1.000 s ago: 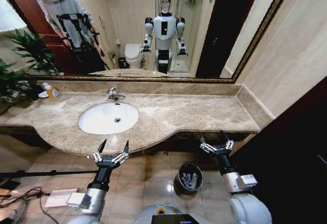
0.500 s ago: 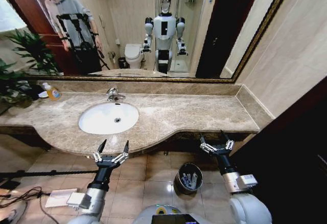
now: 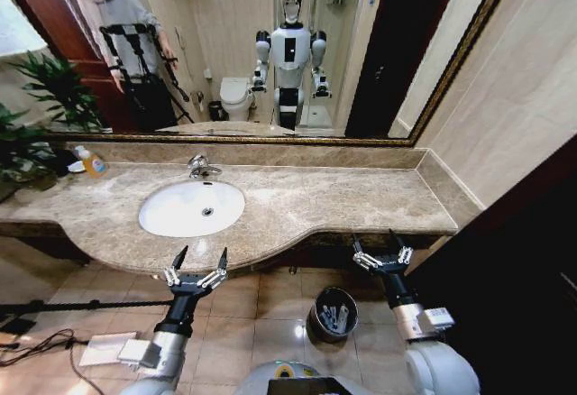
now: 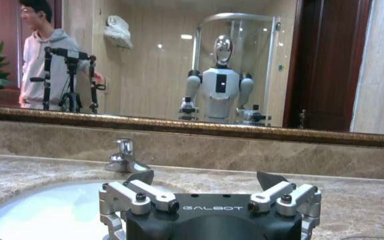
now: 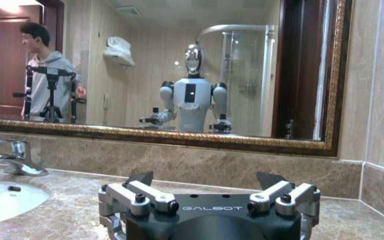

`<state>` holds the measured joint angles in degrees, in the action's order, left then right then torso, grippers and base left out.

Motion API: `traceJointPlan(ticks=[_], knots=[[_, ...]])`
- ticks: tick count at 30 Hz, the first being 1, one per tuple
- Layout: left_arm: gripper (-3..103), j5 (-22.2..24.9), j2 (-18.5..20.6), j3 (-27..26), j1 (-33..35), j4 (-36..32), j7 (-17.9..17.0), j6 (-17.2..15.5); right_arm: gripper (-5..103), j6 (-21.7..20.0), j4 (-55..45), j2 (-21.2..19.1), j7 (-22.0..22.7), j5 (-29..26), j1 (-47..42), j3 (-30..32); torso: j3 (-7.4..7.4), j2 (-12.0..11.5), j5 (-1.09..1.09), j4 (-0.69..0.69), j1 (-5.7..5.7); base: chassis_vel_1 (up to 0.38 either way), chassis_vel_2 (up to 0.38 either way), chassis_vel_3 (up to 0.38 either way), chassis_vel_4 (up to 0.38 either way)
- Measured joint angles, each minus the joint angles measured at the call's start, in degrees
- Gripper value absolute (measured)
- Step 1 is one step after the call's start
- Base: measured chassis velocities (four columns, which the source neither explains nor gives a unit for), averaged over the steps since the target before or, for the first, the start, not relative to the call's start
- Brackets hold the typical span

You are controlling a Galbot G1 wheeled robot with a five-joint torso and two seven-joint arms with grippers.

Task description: Pick up the trash from the sink and place it in the trash bin.

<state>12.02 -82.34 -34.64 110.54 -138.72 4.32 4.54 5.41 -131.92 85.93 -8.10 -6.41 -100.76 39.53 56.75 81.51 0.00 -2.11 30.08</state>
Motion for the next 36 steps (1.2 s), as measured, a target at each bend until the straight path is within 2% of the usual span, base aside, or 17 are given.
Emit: traceJointPlan(ticks=[36], knots=[[100,0.00,0.00,0.00,0.00,0.00,0.00,0.00,100,0.00,0.00,0.00,0.00,0.00,0.00,0.00,0.00,0.00,0.00,0.00,0.00,0.000,0.000,0.000,0.000]])
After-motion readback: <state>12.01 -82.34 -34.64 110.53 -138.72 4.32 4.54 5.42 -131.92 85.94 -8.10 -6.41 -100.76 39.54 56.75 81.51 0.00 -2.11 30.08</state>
